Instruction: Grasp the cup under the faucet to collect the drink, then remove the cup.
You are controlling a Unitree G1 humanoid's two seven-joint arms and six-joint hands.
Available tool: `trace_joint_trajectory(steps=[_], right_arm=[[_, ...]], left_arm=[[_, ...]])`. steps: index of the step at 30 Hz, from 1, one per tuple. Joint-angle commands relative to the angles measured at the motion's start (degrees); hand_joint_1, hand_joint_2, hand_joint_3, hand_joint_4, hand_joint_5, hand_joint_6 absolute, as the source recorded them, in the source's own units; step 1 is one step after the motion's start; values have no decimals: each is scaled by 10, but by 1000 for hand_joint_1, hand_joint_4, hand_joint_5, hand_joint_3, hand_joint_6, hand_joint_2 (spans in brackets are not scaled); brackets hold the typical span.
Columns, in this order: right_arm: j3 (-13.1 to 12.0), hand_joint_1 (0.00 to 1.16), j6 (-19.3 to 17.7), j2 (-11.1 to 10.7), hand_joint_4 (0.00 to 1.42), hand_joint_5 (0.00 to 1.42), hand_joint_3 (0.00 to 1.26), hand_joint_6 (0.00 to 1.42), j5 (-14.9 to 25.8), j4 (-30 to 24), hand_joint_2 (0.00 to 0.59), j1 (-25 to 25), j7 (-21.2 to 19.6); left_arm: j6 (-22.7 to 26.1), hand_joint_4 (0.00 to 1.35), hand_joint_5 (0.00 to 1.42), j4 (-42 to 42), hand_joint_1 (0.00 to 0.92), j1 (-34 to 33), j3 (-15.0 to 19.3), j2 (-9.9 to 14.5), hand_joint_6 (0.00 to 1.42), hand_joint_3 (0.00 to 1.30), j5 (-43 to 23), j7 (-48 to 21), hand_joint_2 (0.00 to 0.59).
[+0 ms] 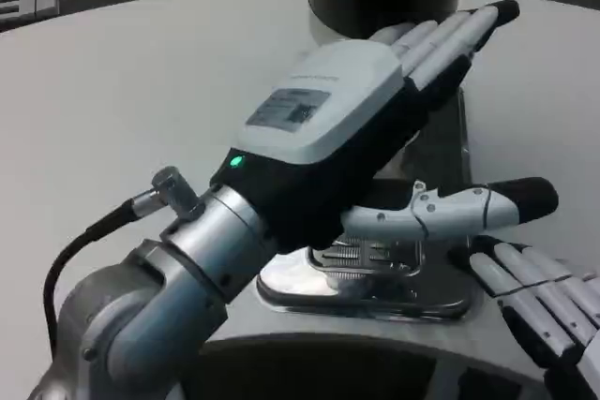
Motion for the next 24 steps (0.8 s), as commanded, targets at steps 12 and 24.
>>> trace_joint_trajectory(steps=[12, 24], right_arm=[[32, 329, 69, 10, 88, 145, 76, 249, 121, 42, 376, -58, 71], [68, 350, 126, 23, 86, 134, 65, 250, 139, 71, 344, -129, 91]], left_arm=[[-19, 0, 46, -2, 0, 8, -4, 2, 5, 0, 19, -8, 129], [-21, 0, 48, -12, 0, 23, 7, 5, 0, 0, 21, -8, 125]])
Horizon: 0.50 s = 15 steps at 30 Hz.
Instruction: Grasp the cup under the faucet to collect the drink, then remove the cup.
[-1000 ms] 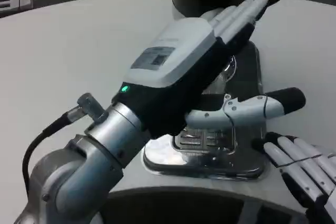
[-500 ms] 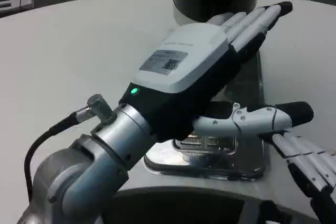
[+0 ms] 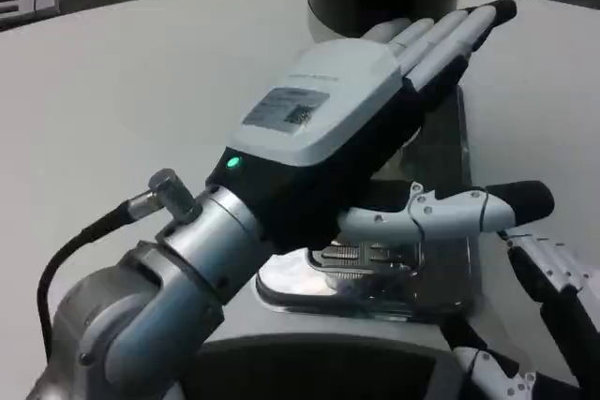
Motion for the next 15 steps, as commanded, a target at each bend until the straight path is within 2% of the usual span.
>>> trace_joint_trajectory(steps=[1, 11, 15], right_arm=[[10, 350, 15, 4, 86, 134, 65, 249, 5, 14, 344, -15, 4], [21, 352, 35, -1, 75, 124, 50, 229, 1, 56, 335, -64, 0], [20, 351, 35, -5, 74, 123, 47, 222, 4, 66, 335, -75, -1]], left_arm=[[-10, 0, 48, -9, 0, 17, 0, 6, 0, 0, 4, -8, 125], [-14, 0, 48, -13, 0, 22, 9, 4, 0, 0, 7, 1, 128], [-44, 0, 46, -26, 0, 51, 34, -12, 5, 0, 11, 66, 162]])
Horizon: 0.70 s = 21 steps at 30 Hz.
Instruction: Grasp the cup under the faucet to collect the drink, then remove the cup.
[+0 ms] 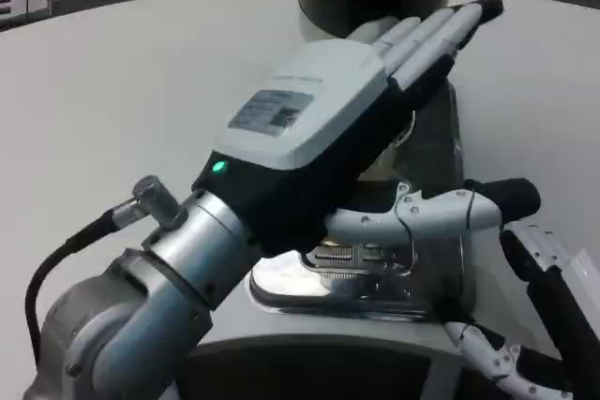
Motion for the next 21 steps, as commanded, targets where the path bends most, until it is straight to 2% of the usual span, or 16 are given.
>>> trace_joint_trajectory(steps=[1, 5, 12, 21], right_arm=[[2, 351, 1, -7, 74, 123, 46, 223, 6, 13, 335, -9, -2], [7, 350, 0, -8, 74, 128, 45, 227, 10, 19, 331, -14, -3], [13, 352, -1, -8, 65, 125, 35, 230, 18, 26, 318, -22, -3], [18, 356, -1, -11, 64, 120, 27, 231, 42, 40, 312, -38, -1]], left_arm=[[-39, 0, 46, -18, 0, 34, 21, -13, 4, 0, 10, 59, 164], [-64, 0, 38, -33, 0, 71, 44, -30, 0, 0, 31, 121, 169], [-65, 0, 38, -69, 0, 148, 71, -53, 0, 0, 74, 165, 171], [-32, 0, 0, -126, 0, 302, 89, -56, 0, 0, 132, 121, 173]])
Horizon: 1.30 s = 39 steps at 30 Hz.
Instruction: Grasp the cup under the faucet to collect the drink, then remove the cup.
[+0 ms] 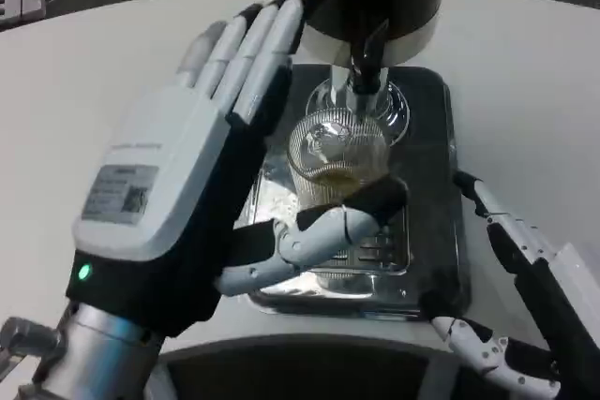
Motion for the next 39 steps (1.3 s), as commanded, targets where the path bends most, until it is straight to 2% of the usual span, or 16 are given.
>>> trace_joint_trajectory(steps=[1, 10, 22, 34, 39], right_arm=[[1, 356, -1, -3, 63, 120, 26, 231, 17, 13, 312, -10, -1], [11, 359, 1, -5, 54, 120, 19, 231, 30, 32, 313, -38, 1], [25, 366, 4, -4, 42, 110, 0, 231, 43, 63, 307, -76, 1], [39, 568, 25, 4, 42, 98, 0, 229, 56, 95, 238, -118, 3], [44, 604, 43, 10, 42, 108, 0, 231, 72, 118, 230, -147, 7]], left_arm=[[3, 0, 0, -23, 0, 73, 6, -2, 0, 0, 27, -11, 172], [-26, 0, 0, 12, 0, 184, -3, -20, 0, 0, 64, 41, 173], [-59, 0, 0, 84, 0, 247, -18, -30, 0, 0, 95, 122, 169], [-76, 0, 0, 154, 0, 257, -27, -25, 0, 0, 90, 169, 175], [-88, 0, 0, 162, 0, 252, -29, -21, 0, 0, 82, 175, 175]])
